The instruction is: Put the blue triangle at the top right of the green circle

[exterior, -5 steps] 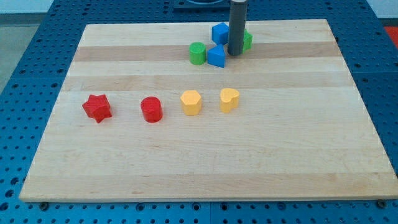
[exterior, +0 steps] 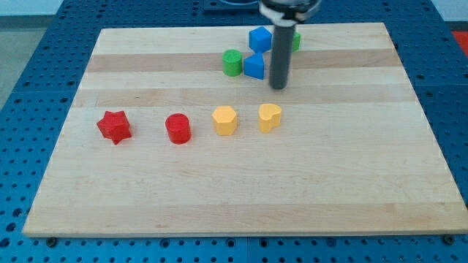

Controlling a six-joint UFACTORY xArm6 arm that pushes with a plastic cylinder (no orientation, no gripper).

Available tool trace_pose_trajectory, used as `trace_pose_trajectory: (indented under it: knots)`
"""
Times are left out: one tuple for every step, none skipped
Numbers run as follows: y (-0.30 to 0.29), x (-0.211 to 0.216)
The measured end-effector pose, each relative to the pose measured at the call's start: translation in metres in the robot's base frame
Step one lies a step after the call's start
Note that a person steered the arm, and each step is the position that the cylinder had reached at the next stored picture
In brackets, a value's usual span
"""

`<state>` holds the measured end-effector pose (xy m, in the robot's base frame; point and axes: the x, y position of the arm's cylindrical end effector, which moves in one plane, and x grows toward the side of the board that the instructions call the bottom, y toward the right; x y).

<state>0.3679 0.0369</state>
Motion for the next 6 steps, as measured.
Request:
trace_pose_trajectory:
  knots:
    - [-0.009,0.000]
    - [-0.004,-0.011]
    - [0.000,-0.044]
    - [0.000,-0.064]
    - [0.000,-0.064]
    - [-0.001,-0.035]
